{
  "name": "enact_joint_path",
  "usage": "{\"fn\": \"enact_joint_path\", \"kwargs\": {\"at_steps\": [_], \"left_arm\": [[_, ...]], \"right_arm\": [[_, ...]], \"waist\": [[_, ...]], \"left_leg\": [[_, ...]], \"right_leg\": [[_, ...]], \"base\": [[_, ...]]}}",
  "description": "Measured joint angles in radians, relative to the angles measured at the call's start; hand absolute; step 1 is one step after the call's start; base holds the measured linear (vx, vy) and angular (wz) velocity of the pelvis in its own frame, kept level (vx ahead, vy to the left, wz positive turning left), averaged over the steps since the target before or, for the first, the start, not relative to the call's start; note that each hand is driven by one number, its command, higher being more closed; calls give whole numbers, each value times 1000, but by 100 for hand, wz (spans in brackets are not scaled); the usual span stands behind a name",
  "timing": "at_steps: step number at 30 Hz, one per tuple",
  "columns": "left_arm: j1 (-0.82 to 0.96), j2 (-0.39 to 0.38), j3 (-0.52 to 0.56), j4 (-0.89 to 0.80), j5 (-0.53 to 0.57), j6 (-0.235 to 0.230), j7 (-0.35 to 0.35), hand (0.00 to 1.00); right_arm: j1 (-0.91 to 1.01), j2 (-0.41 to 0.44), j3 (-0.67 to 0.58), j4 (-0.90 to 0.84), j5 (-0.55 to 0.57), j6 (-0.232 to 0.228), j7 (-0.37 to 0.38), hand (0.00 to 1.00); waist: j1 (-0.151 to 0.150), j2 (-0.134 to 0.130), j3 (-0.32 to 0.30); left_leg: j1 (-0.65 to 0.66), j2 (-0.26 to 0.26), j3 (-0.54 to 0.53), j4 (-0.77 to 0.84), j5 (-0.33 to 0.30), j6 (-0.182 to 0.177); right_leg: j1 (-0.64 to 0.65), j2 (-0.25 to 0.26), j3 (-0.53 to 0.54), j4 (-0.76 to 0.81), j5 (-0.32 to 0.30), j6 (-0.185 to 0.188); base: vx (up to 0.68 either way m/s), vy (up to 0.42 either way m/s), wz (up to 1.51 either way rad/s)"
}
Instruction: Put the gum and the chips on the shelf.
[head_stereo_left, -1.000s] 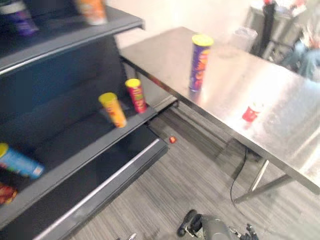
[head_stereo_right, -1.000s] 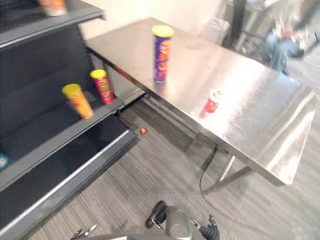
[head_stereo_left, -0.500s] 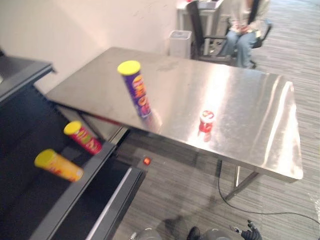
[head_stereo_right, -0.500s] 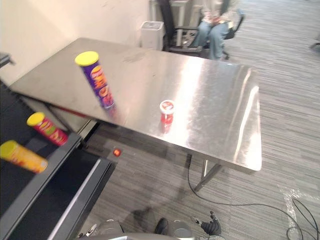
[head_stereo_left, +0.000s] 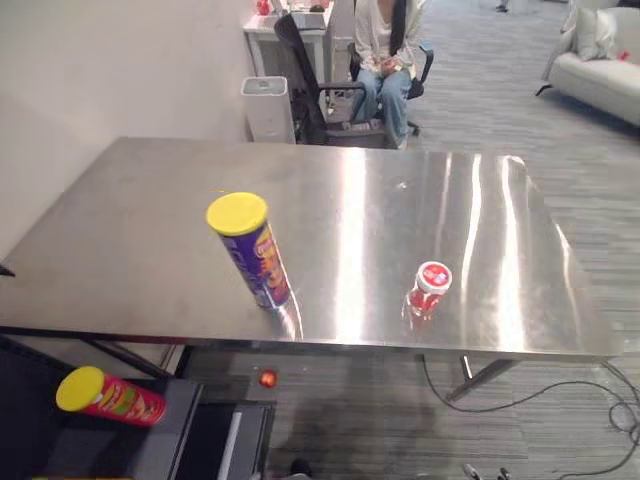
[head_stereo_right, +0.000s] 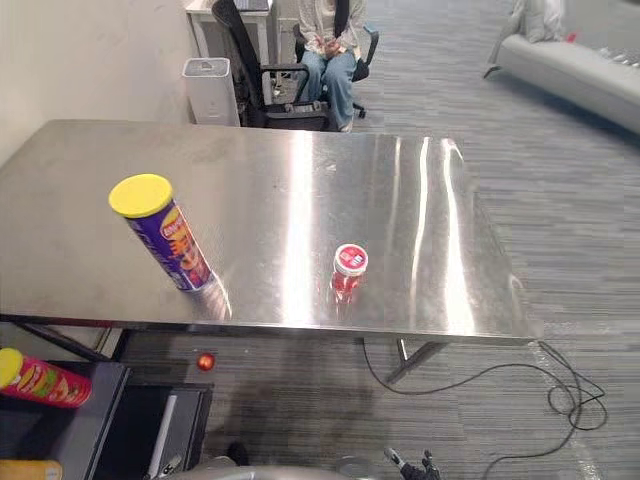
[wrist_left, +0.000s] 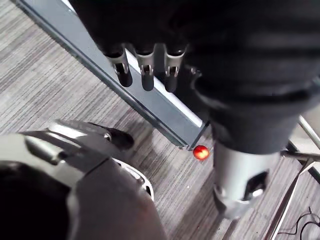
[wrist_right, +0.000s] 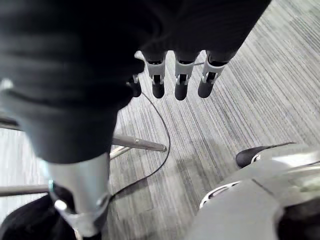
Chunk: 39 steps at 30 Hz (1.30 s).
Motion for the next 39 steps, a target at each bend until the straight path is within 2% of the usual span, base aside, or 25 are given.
{"fn": "enact_joint_path", "kwargs": {"at_steps": [5, 8, 9, 10, 12, 13, 17, 19, 21, 26, 29, 31, 33, 36, 39], "left_arm": [[-2, 7, -21, 7, 28, 7, 6, 0], [-4, 4, -20, 10, 37, 16, 4, 0], [-3, 3, -18, 10, 49, 17, 5, 0], [-1, -1, -18, 10, 57, 17, 5, 0], [7, -15, -7, 10, 69, 19, 4, 0], [9, -18, 2, 9, 69, 20, 4, 0], [22, -21, 60, 4, 71, 27, -1, 0], [27, -20, 90, -11, 78, 29, -10, 0], [39, -15, 101, -27, 107, 42, -15, 0], [40, -4, 94, -52, 113, 57, -14, 0], [43, 10, 53, -74, 124, 65, -14, 0], [42, 19, 17, -85, 156, 70, -15, 0], [43, 22, -1, -90, 156, 72, -16, 0], [43, 22, -2, -91, 158, 81, -18, 0], [44, 21, -2, -92, 186, 81, -17, 0]], "right_arm": [[2, 9, -98, 18, 119, 4, -19, 0], [-1, 4, -142, 22, 204, 23, -50, 0], [4, -2, -169, 25, 242, 25, -66, 0], [6, -8, -185, 30, 257, 26, -74, 0], [11, -22, -258, 36, 313, 40, -111, 0], [8, -22, -278, 36, 319, 43, -117, 0], [-6, -41, -420, 2, 389, 43, -167, 0], [-15, -85, -533, -43, 448, 39, -171, 0], [-26, -123, -569, -132, 468, 16, -168, 0], [-67, -161, -521, -440, 421, -30, -174, 0], [-99, -167, -400, -664, 283, -39, -175, 0], [-122, -168, -315, -803, 200, -25, -161, 0], [-154, -168, -263, -887, 123, 5, -111, 0], [-177, -174, -233, -954, 61, 14, -18, 0], [-176, -195, -215, -984, 24, 18, 55, 0]], "waist": [[-3, 3, 0], [-1, 3, -1], [-1, 17, -4], [0, 15, -4], [2, 33, -13], [4, 33, -13], [16, 11, -25], [26, -10, -29], [25, -25, -39], [25, -36, -49], [25, -41, -54], [23, -34, -58], [24, -25, -63], [20, -20, -65], [16, -17, -66]], "left_leg": [[28, -28, 12, -43, 10, 20], [28, -31, 8, -51, 21, 35], [27, -28, 1, -52, 24, 37], [27, -27, -2, -52, 25, 37], [27, -29, -18, -52, 27, 40], [27, -28, -19, -52, 27, 41], [10, -29, -19, -52, 25, 39], [6, -38, -18, -52, 20, 41], [0, -44, -14, -52, 13, 43], [-5, -55, 10, -51, -2, 47], [-8, -55, 12, -51, -5, 46], [-7, -49, 10, -51, -9, 43], [-9, -33, 9, -51, -14, 38], [-20, -15, 9, -50, -15, 36], [-24, -18, 9, -44, -14, 39]], "right_leg": [[-2, -14, 2, -18, 19, -1], [-2, -12, -6, -34, -10, 4], [1, -10, -13, -30, -17, 3], [2, -9, -17, -31, -17, 3], [15, -10, -29, -34, -18, 5], [16, -10, -30, -34, -17, 6], [12, -9, -28, -50, -11, 16], [12, -17, -22, -59, -8, 22], [12, -27, -20, -71, 2, 38], [4, -41, -13, -71, 14, 42], [-5, -39, -7, -70, 18, 43], [-8, -27, -7, -70, 34, 35], [-18, -6, -7, -71, 58, 15], [-30, 14, -7, -71, 85, -7], [-39, 12, -7, -71, 92, -12]], "base": [[-9, 106, -19], [-85, -21, -4], [-93, -39, 9], [-81, -19, 17], [-42, 7, 19], [-43, 19, 11], [-11, 31, 4], [55, 65, 3], [64, 57, -4], [80, 58, -7], [99, 14, -8], [88, 0, -3], [64, -1, -5], [70, -13, -3], [55, -1, -5]]}}
